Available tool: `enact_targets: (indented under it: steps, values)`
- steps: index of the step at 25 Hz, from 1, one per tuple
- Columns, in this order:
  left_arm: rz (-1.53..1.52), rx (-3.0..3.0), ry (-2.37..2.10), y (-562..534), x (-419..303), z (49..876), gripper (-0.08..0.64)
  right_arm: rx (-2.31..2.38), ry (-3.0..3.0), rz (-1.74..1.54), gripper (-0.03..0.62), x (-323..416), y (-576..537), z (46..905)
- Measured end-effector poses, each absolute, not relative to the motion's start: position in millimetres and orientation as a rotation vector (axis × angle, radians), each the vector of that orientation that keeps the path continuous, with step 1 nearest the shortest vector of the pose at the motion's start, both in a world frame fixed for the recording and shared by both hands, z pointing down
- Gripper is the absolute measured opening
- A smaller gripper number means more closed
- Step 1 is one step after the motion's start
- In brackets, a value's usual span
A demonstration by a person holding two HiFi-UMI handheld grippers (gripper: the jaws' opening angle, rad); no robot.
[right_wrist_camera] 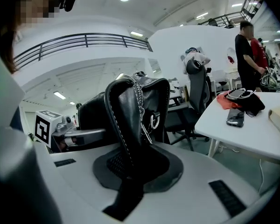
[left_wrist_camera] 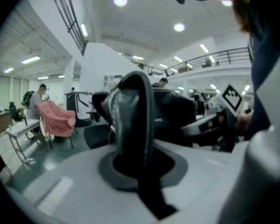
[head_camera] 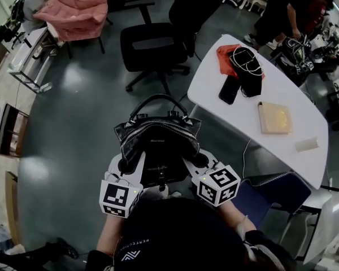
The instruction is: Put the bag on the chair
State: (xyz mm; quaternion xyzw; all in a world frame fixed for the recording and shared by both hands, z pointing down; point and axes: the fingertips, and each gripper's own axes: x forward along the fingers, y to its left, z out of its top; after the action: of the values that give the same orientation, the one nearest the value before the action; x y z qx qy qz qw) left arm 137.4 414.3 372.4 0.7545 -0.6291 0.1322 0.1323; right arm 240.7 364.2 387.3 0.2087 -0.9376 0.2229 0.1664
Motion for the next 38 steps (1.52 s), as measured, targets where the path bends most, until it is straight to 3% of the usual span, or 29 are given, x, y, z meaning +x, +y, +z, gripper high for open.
enact_targets:
  steps: [11,23,38]
  values:
    - [0.350,2.162,-1.819,364,50,365,0.040,0.582,-2.638,0.643,0.040,152,311,379]
    - [0.350,2.195,-1.844,348,34,374,0.038,0.595,-2.664,0.646,0.040,135,290,391]
    - [0.407,2.070,-1.922,224,-45,370,0.037,0.403,-2.687,0.681,0.040,50,160,387]
